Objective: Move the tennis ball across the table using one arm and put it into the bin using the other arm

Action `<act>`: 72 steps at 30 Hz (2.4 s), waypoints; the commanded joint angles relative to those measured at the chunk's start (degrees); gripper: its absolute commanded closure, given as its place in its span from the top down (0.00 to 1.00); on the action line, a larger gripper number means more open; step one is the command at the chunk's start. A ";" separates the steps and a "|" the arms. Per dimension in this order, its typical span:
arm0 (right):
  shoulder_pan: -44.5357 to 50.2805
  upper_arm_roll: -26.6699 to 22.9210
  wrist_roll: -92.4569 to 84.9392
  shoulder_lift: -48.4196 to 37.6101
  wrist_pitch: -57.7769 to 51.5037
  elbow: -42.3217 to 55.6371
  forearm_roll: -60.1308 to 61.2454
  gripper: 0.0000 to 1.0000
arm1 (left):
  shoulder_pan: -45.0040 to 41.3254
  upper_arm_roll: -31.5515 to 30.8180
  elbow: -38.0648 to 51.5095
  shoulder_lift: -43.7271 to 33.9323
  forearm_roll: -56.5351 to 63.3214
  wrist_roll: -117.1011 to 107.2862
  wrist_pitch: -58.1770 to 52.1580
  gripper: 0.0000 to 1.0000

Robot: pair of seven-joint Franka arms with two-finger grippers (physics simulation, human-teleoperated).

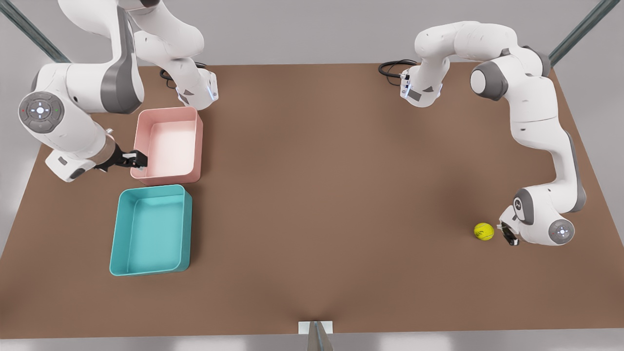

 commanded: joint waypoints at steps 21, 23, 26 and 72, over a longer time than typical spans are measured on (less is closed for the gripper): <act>0.26 -0.08 -0.17 1.24 0.07 0.03 -0.08 1.00 | -8.75 -11.86 -4.54 -5.75 -6.36 -63.48 0.73 0.21; 0.26 0.01 -0.17 1.24 0.07 0.03 -0.08 1.00 | -9.01 -10.02 -5.24 -8.90 0.15 -67.44 -10.16 1.00; 0.26 -0.08 -0.17 1.24 0.07 0.03 -0.08 1.00 | -23.94 5.53 -5.25 -32.89 -7.67 -109.46 -33.16 1.00; 20.21 -0.78 29.72 26.99 45.51 -13.24 8.89 1.00 | -20.70 1.67 -3.93 -31.06 -14.79 -101.80 -32.41 1.00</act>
